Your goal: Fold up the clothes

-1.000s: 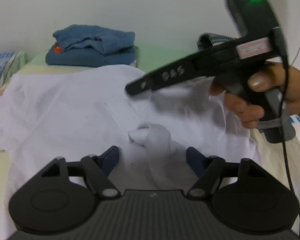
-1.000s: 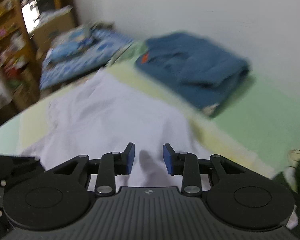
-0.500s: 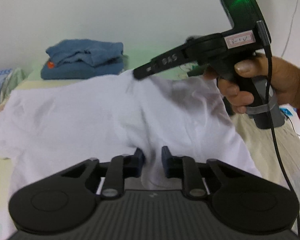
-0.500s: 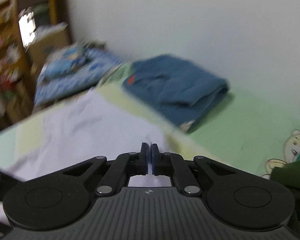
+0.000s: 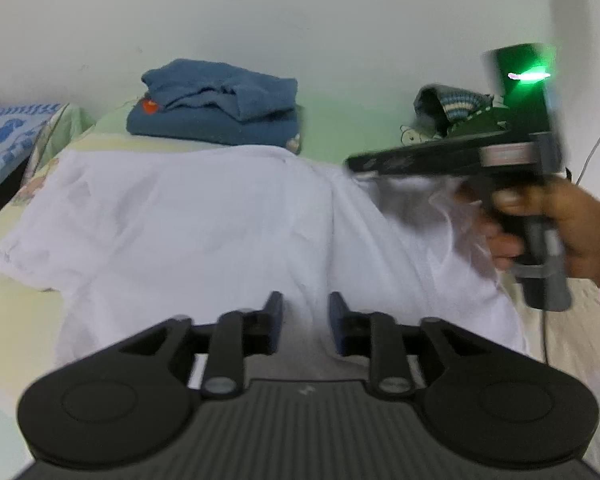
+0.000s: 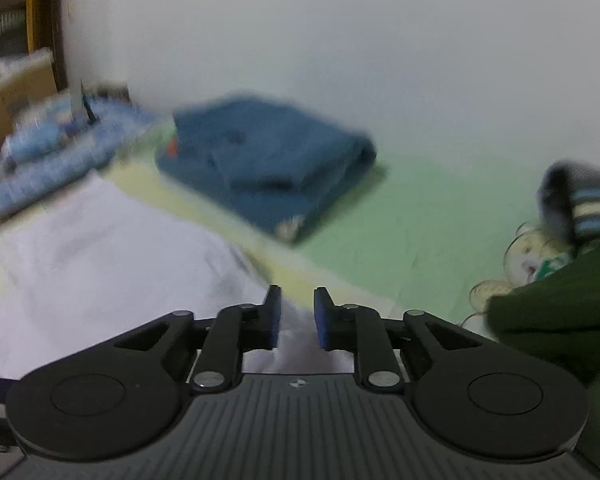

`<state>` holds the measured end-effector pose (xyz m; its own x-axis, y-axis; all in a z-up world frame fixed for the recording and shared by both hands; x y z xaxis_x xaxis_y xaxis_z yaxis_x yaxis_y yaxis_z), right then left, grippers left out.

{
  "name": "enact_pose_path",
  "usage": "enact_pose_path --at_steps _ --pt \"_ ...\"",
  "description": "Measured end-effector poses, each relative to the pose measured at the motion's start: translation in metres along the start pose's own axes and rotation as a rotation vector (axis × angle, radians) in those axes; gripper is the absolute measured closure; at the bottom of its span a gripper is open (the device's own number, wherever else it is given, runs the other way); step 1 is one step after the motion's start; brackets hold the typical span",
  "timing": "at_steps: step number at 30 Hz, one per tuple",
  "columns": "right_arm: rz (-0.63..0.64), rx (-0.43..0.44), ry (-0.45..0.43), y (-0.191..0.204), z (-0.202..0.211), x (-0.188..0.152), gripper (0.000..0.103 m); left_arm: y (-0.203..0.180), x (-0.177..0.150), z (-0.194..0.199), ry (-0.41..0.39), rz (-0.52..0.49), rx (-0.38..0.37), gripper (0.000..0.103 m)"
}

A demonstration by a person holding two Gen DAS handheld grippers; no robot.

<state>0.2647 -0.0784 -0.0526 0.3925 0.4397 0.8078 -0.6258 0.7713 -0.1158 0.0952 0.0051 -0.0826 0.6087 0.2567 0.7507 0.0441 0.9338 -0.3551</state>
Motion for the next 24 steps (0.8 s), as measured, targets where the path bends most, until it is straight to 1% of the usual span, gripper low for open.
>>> enact_pose_path --at_steps 2,4,6,7,9,10,12,13,15,18,19,20,21,22,23,24 --pt "-0.023 0.122 0.025 0.010 0.024 -0.003 0.082 0.003 -0.003 0.009 -0.004 0.004 0.001 0.067" --pt "-0.046 0.244 0.049 0.019 0.050 -0.006 0.081 0.006 -0.009 0.019 -0.001 0.004 0.020 0.058" --pt "0.012 0.313 0.070 0.045 0.068 -0.025 0.081 0.013 -0.017 0.027 0.019 0.008 0.077 0.057" --pt "0.051 0.322 0.080 0.057 0.072 -0.035 0.081 0.018 -0.021 0.030 0.044 0.005 0.123 0.057" --pt "0.132 0.310 0.082 0.079 0.074 -0.053 0.081 0.027 -0.030 0.033 0.095 0.007 0.190 0.058" --pt "0.173 0.304 0.083 0.090 0.075 -0.062 0.081 0.028 -0.031 0.035 0.096 0.008 0.197 0.056" --pt "0.218 0.246 0.072 0.102 0.068 -0.070 0.081 0.027 -0.031 0.038 0.092 0.009 0.200 0.055" --pt "0.230 0.209 0.051 0.104 0.066 -0.070 0.081 0.026 -0.030 0.039 0.094 0.009 0.202 0.051" --pt "0.208 0.165 0.055 0.100 0.059 -0.065 0.082 0.023 -0.029 0.041 0.078 0.001 0.201 0.044" --pt "0.166 0.137 0.066 0.087 0.052 -0.063 0.086 0.017 -0.029 0.039 0.078 -0.018 0.197 0.034" --pt "0.160 0.135 0.065 0.085 0.052 -0.063 0.091 0.014 -0.029 0.038 0.078 -0.024 0.195 0.031" --pt "0.153 0.124 0.067 0.081 0.052 -0.062 0.094 0.012 -0.030 0.037 0.078 -0.031 0.194 0.030" --pt "0.131 0.116 0.075 0.078 0.052 -0.062 0.099 0.010 -0.030 0.036 0.079 -0.037 0.192 0.029" --pt "0.093 0.119 0.087 0.076 0.052 -0.062 0.100 0.008 -0.030 0.035 0.079 -0.043 0.191 0.026" --pt "0.024 0.134 0.107 0.070 0.053 -0.062 0.100 0.005 -0.030 0.035 0.081 -0.049 0.186 0.024" --pt "-0.049 0.150 0.127 0.064 0.054 -0.061 0.100 0.003 -0.031 0.035 0.083 -0.052 0.181 0.020"
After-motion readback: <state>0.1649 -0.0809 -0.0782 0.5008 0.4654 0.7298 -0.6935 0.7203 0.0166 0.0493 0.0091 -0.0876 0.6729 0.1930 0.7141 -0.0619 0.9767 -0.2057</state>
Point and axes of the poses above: each gripper's, at about its wrist camera, not at the fingertips, and z roughly against the way its jaws point, y to its left, x to its top, the point moved 7 cm from there along -z, roughly the way its jaws point, and after that the axes turned 14 degrees about -x, right-handed, at the moved point
